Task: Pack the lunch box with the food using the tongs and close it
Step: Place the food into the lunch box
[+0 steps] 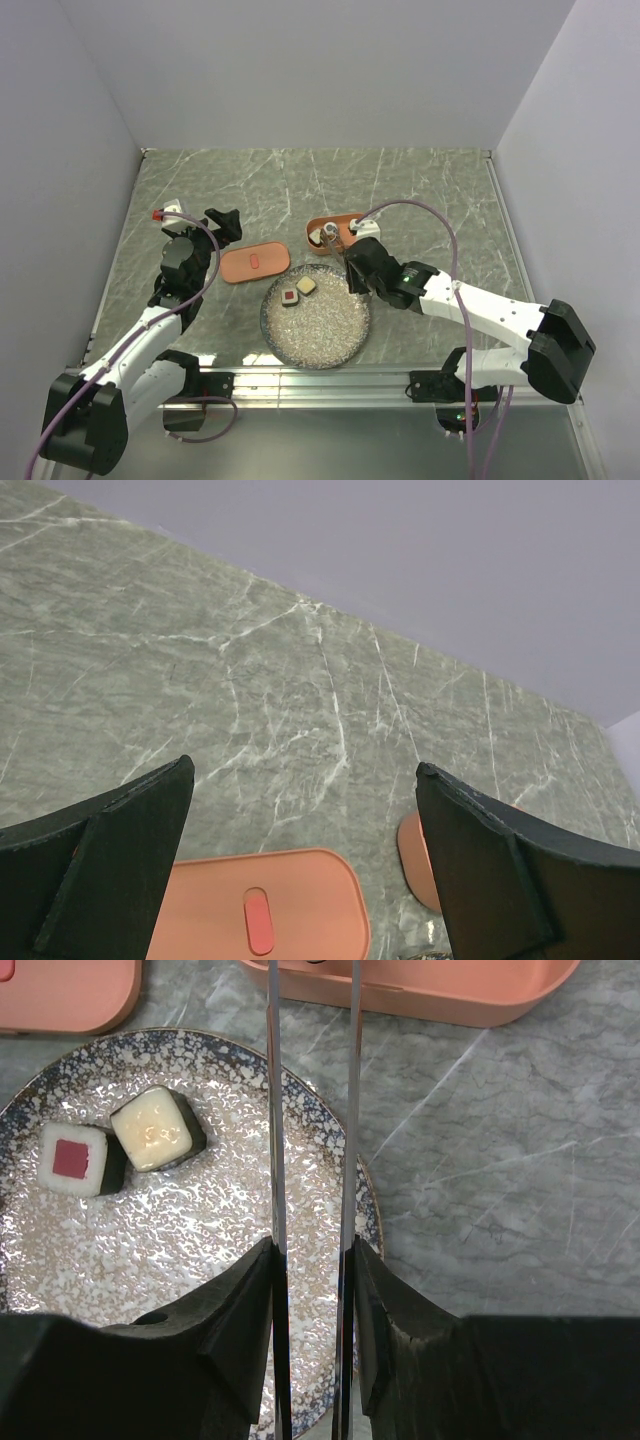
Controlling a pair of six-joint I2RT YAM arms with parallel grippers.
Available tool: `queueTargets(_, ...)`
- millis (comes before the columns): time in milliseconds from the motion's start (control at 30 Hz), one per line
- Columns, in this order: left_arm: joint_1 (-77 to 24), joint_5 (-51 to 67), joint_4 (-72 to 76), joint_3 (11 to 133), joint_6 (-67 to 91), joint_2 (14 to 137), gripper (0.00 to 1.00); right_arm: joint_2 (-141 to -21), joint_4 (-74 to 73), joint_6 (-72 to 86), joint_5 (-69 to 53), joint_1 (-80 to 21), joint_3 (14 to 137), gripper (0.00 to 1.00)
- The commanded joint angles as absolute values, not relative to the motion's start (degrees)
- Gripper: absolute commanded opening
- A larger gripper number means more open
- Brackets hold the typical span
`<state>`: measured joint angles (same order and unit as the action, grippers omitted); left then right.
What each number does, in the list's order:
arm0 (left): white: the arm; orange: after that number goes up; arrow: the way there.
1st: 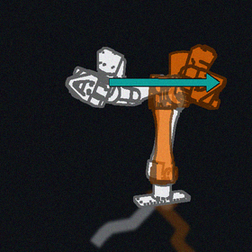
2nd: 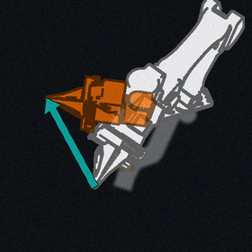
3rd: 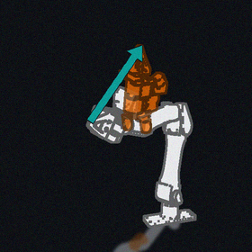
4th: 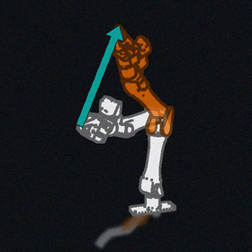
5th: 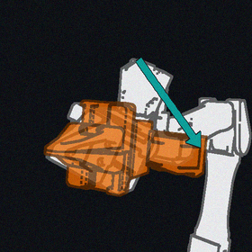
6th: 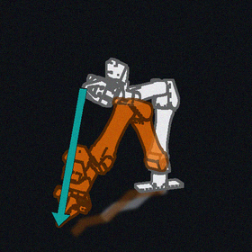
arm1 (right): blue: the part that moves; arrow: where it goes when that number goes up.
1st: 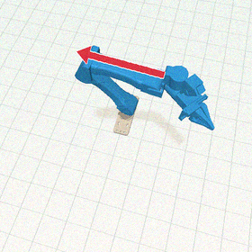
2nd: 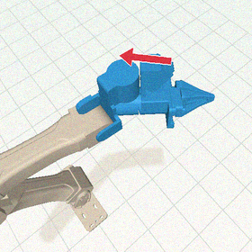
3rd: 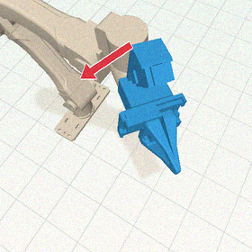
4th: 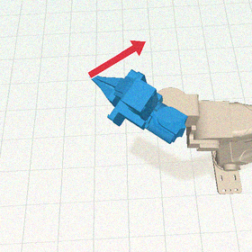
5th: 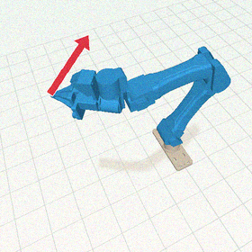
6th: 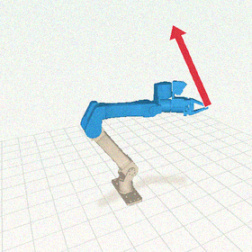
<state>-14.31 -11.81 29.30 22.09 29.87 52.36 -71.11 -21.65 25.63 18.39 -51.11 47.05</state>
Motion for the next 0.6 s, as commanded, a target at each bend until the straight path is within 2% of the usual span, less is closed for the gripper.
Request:
queueTargets(0, -14.1, -11.4, 31.6, 22.5, 30.7, 51.8, 0.99, -70.9, -19.3, 25.0, 18.9, -50.9, 48.3, 0.26)
queueTargets(133, -14.0, -11.5, 31.6, 22.4, 30.8, 51.6, 0.99, -70.9, -19.5, 25.1, 18.6, -50.9, 48.2, 0.28)
queueTargets(567, -14.0, -11.4, 31.6, 22.5, 30.8, 51.8, 1.0, -70.1, -19.8, 25.0, 18.7, -51.0, 48.2, 0.5)
